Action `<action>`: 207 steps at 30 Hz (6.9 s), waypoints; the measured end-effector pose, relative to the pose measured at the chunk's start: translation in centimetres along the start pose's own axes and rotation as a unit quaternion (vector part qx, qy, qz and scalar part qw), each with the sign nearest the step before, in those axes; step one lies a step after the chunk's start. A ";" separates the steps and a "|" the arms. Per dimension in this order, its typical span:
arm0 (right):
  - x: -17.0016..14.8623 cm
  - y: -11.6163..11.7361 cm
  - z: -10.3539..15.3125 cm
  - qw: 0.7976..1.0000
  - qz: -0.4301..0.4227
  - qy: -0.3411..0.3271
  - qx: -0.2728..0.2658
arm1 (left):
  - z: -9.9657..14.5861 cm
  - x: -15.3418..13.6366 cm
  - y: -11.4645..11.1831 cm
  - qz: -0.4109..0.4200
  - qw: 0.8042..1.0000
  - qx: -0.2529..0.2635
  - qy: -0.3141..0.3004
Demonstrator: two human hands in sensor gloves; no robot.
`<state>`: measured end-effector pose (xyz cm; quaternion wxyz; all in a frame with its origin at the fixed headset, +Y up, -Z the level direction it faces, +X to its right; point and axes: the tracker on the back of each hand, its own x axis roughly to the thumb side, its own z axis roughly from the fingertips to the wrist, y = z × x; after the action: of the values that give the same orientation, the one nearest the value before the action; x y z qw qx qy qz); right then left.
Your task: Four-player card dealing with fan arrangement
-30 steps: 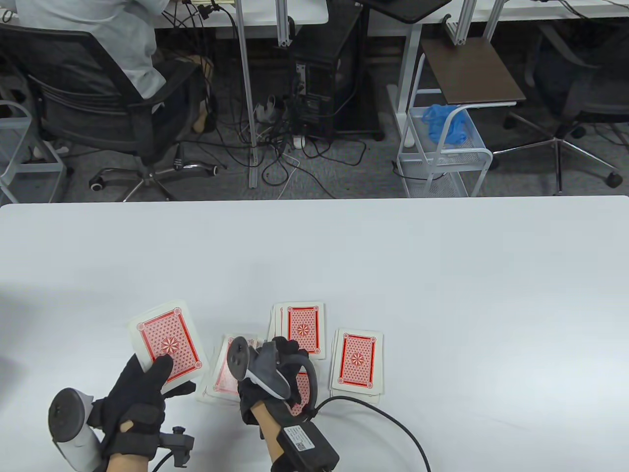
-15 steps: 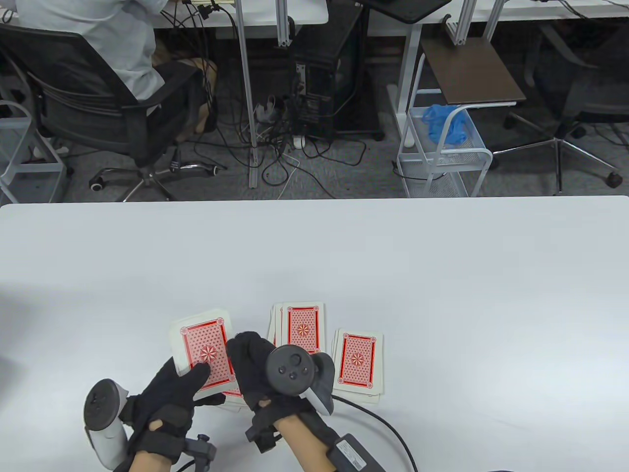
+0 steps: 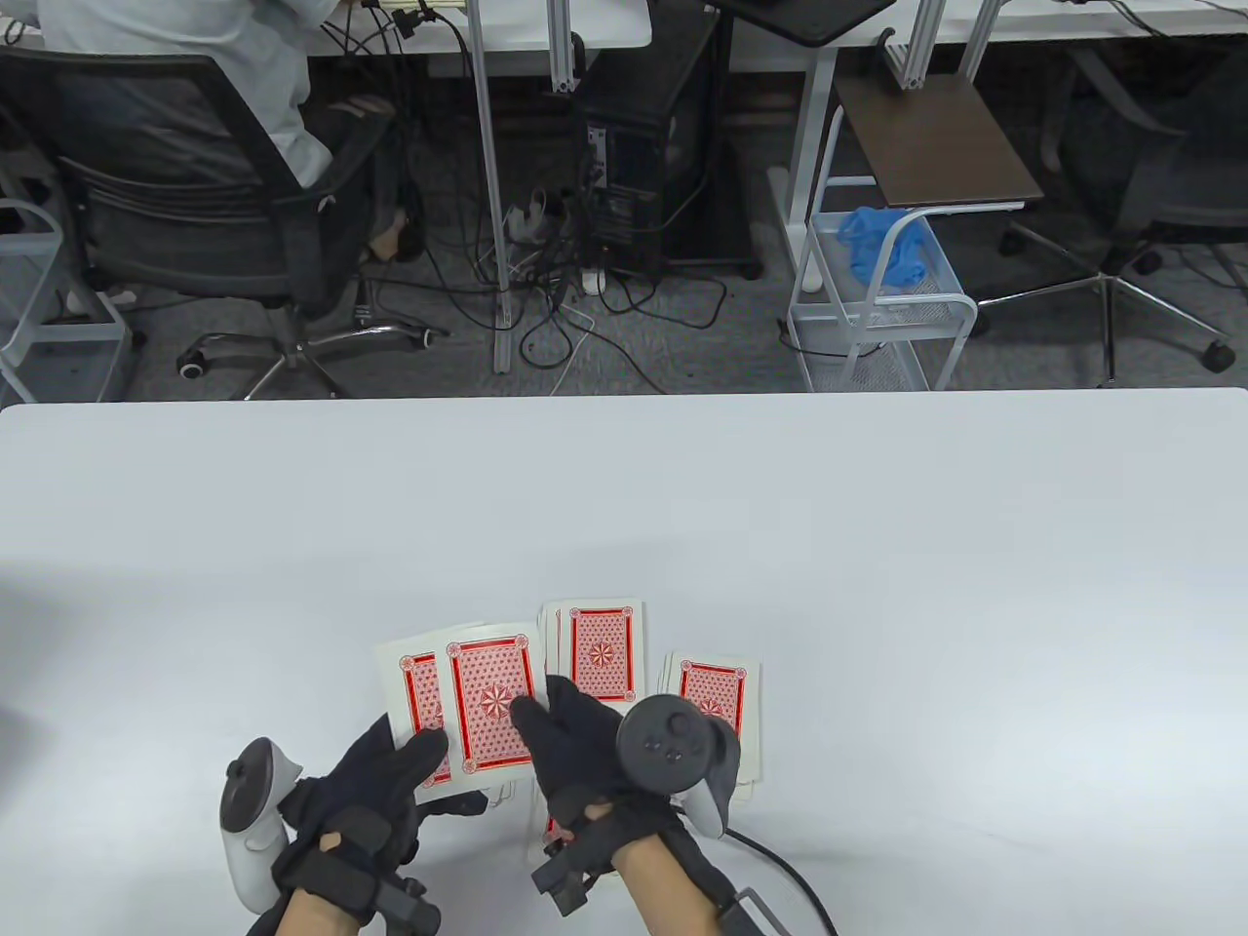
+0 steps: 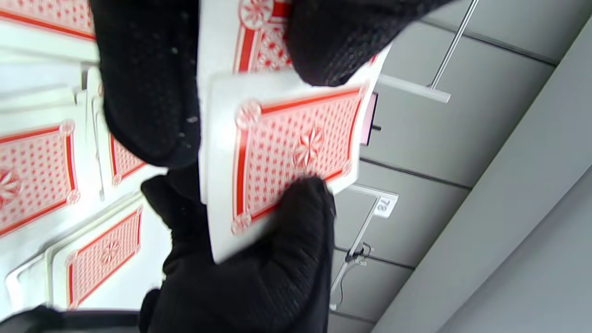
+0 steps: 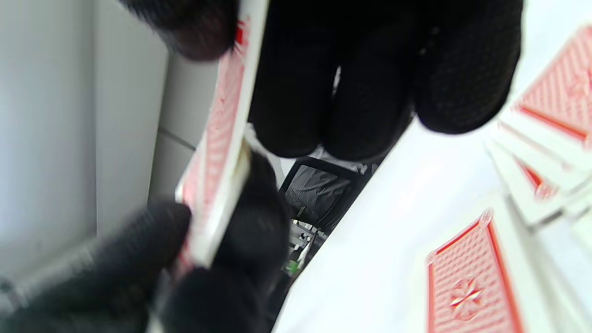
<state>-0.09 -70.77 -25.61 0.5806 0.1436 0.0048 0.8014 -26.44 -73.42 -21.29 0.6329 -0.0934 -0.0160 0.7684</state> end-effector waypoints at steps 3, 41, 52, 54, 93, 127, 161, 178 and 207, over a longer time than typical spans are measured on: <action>-0.9 -1.6 -1.4 0.997 0.033 0.032 -0.066 | 0.7 1.2 1.3 -0.072 0.994 0.082 -0.018; 3.2 0.0 3.3 0.960 0.265 -0.085 -0.045 | 0.2 -1.0 -3.8 0.013 0.999 -0.036 0.019; -1.3 -3.6 1.9 0.998 -0.046 0.032 0.030 | -0.2 -1.6 -3.0 0.022 0.999 -0.038 0.029; -2.1 -5.8 1.9 0.997 -0.063 0.048 -0.020 | -0.1 -1.3 -2.5 -0.009 1.000 -0.009 0.025; 1.7 -0.3 2.7 0.965 0.250 -0.065 -0.045 | -0.2 -1.8 -3.6 -0.031 0.999 -0.017 0.023; -2.9 1.1 2.8 0.845 0.518 0.089 0.096 | 0.2 -0.4 -0.5 -0.079 0.995 0.059 0.011; -1.3 7.3 -3.5 0.953 0.253 0.160 0.052 | 2.9 3.9 5.3 -0.016 0.982 0.180 -0.056; 0.2 9.3 -5.2 0.881 0.450 0.136 0.059 | 2.3 3.3 4.7 -0.088 0.980 0.177 -0.036; -5.8 -3.1 4.7 0.936 0.169 0.305 0.040 | -0.9 -4.0 -8.3 -0.443 0.881 -0.028 0.167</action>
<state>5.56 -75.92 -22.98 0.4008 -0.0864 0.1893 0.8922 -17.55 -75.79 -20.51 0.8975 -0.2211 0.0292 0.3804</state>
